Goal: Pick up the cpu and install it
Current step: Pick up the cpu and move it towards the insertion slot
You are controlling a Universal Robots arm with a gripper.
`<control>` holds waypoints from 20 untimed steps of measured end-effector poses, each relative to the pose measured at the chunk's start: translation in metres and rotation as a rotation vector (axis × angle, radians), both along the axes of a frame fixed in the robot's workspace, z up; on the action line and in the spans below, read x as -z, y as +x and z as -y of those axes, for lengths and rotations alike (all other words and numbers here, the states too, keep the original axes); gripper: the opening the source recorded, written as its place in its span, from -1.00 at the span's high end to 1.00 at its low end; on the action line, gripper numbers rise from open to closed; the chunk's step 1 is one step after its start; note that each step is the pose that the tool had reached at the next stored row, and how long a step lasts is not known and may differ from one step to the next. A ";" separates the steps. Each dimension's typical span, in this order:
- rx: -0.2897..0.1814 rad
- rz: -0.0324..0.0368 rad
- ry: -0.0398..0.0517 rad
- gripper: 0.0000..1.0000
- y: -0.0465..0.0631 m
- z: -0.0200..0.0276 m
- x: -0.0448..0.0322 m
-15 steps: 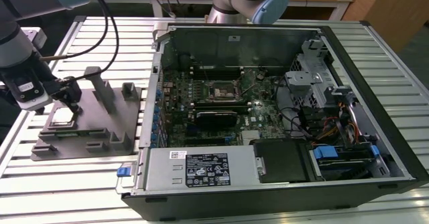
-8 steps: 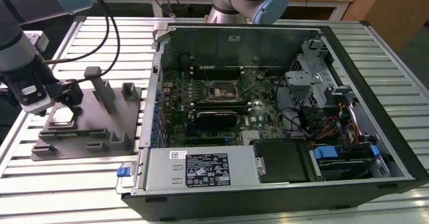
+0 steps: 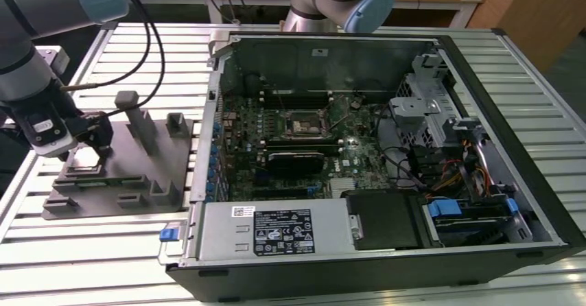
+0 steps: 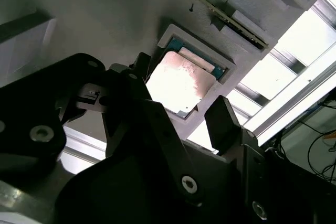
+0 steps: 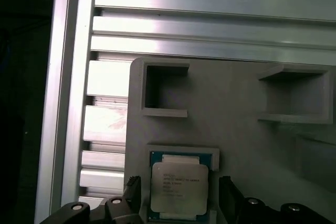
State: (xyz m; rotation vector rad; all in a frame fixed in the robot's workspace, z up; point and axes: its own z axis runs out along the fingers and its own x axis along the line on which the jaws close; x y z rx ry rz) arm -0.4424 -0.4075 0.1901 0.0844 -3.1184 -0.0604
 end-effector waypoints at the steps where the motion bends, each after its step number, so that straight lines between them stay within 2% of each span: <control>1: 0.000 0.0001 0.0000 -0.39 -0.001 0.0000 0.0008; 10: 0.003 -0.0002 -0.0006 -0.36 -0.001 -0.0002 0.0086; 11: 0.003 -0.0002 -0.0006 -0.36 -0.001 -0.0002 0.0085; 13: 0.003 -0.0002 -0.0007 -0.11 -0.001 -0.0002 0.0085; 20: 0.003 0.0004 -0.0005 -0.09 -0.001 -0.0003 0.0037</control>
